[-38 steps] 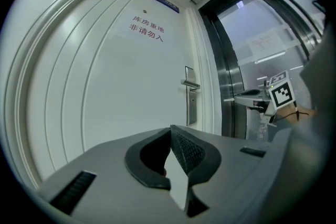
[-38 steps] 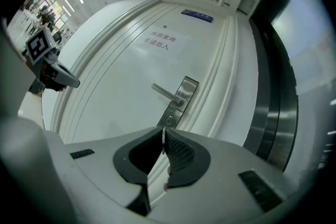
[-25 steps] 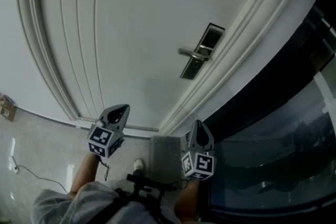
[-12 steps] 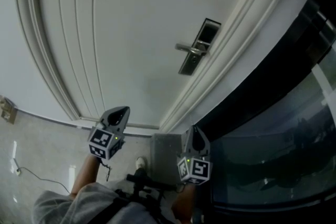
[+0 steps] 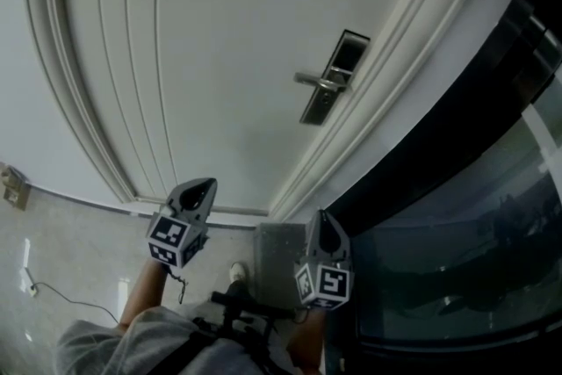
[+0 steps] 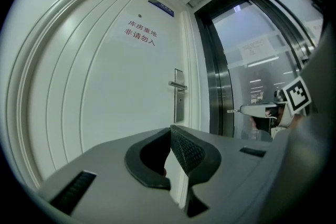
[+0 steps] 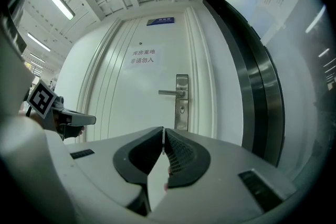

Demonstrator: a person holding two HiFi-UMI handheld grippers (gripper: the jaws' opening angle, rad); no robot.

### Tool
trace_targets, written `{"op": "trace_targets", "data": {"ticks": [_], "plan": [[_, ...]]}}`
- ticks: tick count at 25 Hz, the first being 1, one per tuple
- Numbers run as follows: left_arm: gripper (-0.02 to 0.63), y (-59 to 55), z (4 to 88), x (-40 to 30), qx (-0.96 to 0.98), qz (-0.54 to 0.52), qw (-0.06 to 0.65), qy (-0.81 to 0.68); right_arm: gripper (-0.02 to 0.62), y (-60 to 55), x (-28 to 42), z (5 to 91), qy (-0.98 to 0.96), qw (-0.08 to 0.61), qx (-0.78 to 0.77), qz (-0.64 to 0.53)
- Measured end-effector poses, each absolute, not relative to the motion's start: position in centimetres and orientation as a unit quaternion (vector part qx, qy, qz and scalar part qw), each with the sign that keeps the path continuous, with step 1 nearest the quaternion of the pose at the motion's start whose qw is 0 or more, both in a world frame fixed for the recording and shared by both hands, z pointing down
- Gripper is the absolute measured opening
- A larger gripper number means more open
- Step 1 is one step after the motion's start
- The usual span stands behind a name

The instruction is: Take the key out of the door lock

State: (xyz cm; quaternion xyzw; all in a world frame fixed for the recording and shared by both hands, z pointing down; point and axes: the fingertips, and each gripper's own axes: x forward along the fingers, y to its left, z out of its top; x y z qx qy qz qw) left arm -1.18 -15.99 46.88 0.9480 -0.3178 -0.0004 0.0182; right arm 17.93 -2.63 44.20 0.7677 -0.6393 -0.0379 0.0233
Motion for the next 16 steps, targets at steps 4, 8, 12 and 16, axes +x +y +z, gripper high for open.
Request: {"op": "trace_targets", "data": {"ticks": [4, 8, 12, 16], "plan": [[0.008, -15.91, 47.06, -1.32, 0.949, 0.002, 0.019, -0.316, 0.02, -2.56, 17.76, 44.42, -0.637, 0.022, 0.77, -0.031], [0.008, -15.78, 47.2, -1.31, 0.949, 0.002, 0.02, -0.315, 0.02, -2.5, 17.8, 44.55, -0.637, 0.02, 0.77, -0.032], [0.008, -15.74, 46.97, -1.33, 0.949, 0.0, 0.018, -0.314, 0.02, -2.49, 17.65, 44.35, -0.64, 0.021, 0.767, -0.035], [0.008, -15.75, 46.95, -1.39, 0.949, 0.0, 0.018, -0.315, 0.02, -2.4, 17.58, 44.45, -0.64, 0.019, 0.767, -0.035]]}}
